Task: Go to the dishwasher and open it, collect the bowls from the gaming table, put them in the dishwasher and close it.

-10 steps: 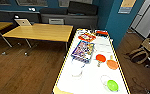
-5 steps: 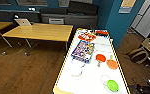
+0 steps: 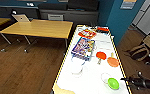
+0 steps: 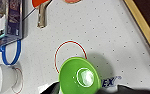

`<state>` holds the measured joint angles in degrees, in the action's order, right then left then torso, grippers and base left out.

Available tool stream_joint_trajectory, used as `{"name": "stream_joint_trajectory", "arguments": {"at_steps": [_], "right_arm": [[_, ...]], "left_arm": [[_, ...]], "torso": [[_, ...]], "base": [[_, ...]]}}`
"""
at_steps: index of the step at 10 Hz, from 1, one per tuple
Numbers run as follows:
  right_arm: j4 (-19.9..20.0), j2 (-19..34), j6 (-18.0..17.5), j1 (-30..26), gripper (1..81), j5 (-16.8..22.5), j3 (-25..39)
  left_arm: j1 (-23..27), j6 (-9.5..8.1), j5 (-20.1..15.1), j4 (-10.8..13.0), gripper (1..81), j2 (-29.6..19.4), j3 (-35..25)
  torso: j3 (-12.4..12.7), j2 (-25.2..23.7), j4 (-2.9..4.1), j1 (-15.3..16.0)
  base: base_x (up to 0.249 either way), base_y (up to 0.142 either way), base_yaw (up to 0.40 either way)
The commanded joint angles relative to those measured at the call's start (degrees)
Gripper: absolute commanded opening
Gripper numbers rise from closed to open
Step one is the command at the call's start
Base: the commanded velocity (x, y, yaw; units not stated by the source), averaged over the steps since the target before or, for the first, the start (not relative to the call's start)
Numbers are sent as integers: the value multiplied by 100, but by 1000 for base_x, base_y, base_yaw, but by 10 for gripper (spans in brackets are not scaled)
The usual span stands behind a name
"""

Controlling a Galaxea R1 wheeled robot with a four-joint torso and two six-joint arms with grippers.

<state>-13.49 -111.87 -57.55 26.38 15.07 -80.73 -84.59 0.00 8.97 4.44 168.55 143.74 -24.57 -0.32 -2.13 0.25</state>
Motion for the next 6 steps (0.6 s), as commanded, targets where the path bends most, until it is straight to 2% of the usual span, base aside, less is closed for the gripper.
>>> {"name": "stream_joint_trajectory", "arguments": {"at_steps": [1,6], "right_arm": [[163,-118,-37,-295,811,260,-442],[224,-620,-28,-137,811,269,-1093]], "left_arm": [[-36,0,-396,-31,811,-22,-30],[-27,0,-405,-31,811,-22,-30]], "torso": [[11,0,0,0],[-37,2,2,2]], "base": [[0,0,0],[0,0,0]]}}
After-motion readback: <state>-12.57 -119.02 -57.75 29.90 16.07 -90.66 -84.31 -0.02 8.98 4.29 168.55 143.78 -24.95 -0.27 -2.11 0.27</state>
